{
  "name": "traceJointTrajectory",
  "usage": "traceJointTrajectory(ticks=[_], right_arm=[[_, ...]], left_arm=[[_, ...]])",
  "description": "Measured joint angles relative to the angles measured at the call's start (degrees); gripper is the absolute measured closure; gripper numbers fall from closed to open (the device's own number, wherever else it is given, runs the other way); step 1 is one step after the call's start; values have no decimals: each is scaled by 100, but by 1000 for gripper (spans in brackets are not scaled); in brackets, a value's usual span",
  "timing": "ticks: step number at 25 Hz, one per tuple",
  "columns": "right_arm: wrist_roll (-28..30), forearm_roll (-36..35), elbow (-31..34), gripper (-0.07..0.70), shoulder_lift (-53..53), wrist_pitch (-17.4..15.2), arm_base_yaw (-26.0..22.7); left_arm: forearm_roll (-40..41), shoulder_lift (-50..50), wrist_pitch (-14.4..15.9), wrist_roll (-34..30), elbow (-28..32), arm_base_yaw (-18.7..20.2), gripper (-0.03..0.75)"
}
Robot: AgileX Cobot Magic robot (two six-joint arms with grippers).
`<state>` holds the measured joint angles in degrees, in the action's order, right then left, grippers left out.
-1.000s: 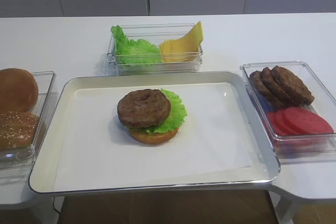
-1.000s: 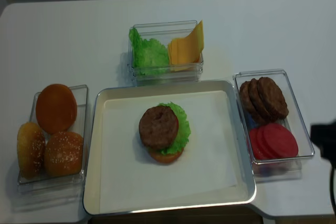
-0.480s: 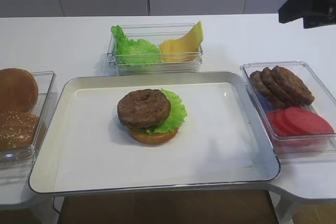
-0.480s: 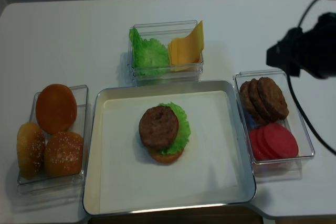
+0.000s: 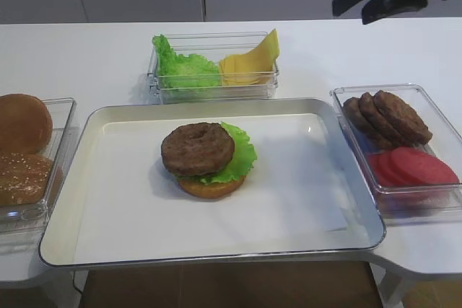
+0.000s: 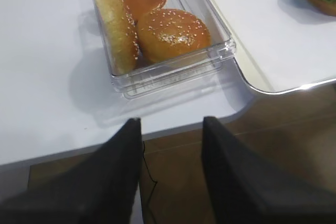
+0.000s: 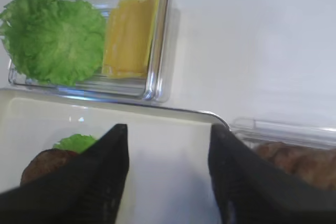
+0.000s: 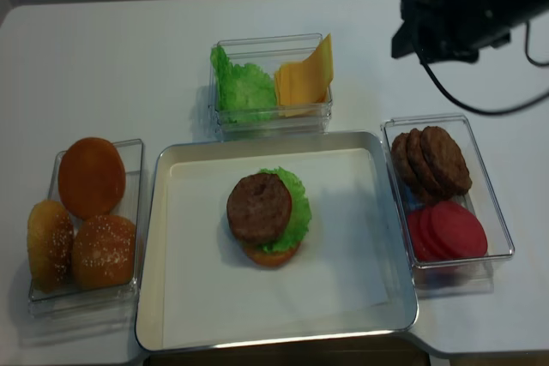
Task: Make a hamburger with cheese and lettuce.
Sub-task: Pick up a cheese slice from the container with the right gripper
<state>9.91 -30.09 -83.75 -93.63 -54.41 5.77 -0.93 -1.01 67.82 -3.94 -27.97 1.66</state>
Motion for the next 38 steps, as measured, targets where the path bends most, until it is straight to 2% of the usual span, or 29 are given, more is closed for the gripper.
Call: traceJointTrajectory(ticks=[3,10,13,16,20,38], right_arm=[[-344,270,-742,242,-576,-167,272],[-885,640,-2665,242,-1894,-852,558],[-991,700,-3326,242,-2364,-1033,624],[-1073,712,-3719,242,-2718,-1102,670],[-1111,712,-3920,242,-3041,-1124,672],[-1147,493,-3988,242,-3593,-1017,672]], left_arm=[[0,0,0,0,0,0,427],[0,0,0,0,0,0,427],[0,0,0,0,0,0,427],[0,0,0,0,0,0,427],[0,0,0,0,0,0,427],[0,0,0,0,0,0,427]])
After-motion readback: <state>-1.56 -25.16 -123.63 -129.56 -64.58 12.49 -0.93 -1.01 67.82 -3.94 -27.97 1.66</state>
